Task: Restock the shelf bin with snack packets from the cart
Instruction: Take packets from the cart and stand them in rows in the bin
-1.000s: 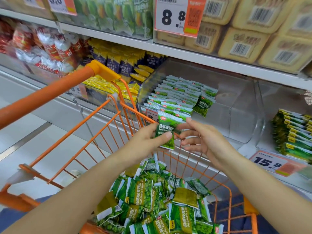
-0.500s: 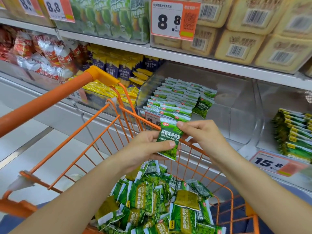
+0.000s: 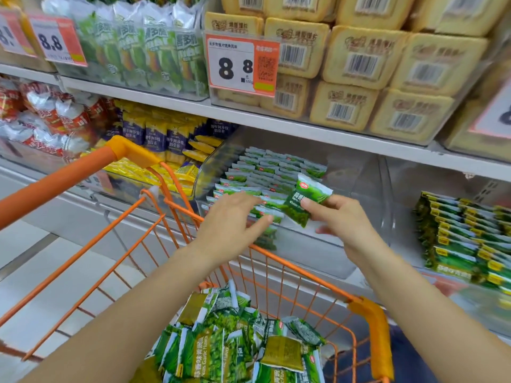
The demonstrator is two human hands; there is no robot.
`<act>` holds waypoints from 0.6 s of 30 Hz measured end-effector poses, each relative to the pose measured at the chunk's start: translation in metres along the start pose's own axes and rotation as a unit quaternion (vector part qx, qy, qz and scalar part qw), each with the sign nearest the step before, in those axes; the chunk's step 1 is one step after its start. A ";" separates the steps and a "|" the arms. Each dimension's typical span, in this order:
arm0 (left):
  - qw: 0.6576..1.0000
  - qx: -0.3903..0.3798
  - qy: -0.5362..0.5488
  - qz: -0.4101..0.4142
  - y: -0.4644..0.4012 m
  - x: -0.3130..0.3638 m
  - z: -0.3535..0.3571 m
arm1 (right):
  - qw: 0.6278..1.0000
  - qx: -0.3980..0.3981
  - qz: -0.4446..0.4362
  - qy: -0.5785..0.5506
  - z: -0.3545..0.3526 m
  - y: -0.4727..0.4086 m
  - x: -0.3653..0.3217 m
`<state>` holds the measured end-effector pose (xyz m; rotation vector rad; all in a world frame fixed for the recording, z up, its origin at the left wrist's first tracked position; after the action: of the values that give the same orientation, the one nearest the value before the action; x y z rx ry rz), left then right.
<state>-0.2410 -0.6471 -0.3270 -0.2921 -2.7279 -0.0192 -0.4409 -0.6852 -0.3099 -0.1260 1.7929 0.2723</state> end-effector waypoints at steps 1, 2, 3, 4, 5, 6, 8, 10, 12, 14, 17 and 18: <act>0.998 0.006 -0.052 -0.021 -0.004 -0.008 0.006 | 0.998 0.048 -0.011 0.024 -0.005 -0.012 0.003; 0.996 0.006 -0.083 -0.041 -0.006 -0.014 0.011 | 0.995 0.086 -0.014 0.057 -0.009 -0.024 0.007; 0.994 0.009 -0.099 -0.051 -0.009 -0.018 0.017 | 0.991 0.105 -0.004 0.088 -0.012 -0.036 0.011; 0.993 0.015 -0.109 -0.051 -0.011 -0.019 0.021 | 0.988 0.106 0.020 0.111 -0.014 -0.048 0.015; 0.992 0.019 -0.117 -0.050 -0.012 -0.019 0.022 | 0.985 0.097 0.060 0.128 -0.016 -0.059 0.019; 0.991 0.017 -0.121 -0.053 -0.012 -0.019 0.023 | 0.980 0.083 0.107 0.143 -0.016 -0.069 0.022; 0.991 0.006 -0.121 -0.063 -0.012 -0.018 0.022 | 0.968 0.055 0.177 0.170 -0.017 -0.087 0.028; 0.990 0.002 -0.124 -0.066 -0.012 -0.018 0.022 | 0.961 0.047 0.218 0.163 -0.018 -0.102 0.033; 0.990 0.002 -0.127 -0.067 -0.012 -0.017 0.023 | 0.949 0.039 0.241 0.201 -0.016 -0.115 0.036; 0.990 0.004 -0.126 -0.067 -0.012 -0.018 0.024 | 0.947 0.058 0.244 0.199 -0.014 -0.125 0.040; 0.989 -0.002 -0.129 -0.068 -0.013 -0.018 0.024 | 0.941 0.089 0.257 0.202 -0.013 -0.138 0.053; 0.989 -0.003 -0.131 -0.068 -0.013 -0.019 0.025 | 0.939 0.097 0.256 0.210 -0.012 -0.140 0.056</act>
<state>-0.2365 -0.6622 -0.3569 -0.1171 -3.0058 -0.0277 -0.4331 -0.8195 -0.3780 0.4633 2.2509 0.4609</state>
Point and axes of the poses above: each hand's wrist, its own y-axis away from the middle knuckle, its own z-axis out of the palm, x = y × z, the point moved 1 cm from there along -y, towards the middle knuckle, and after that the axes turned 11 degrees about -x, right-handed, at the moved point
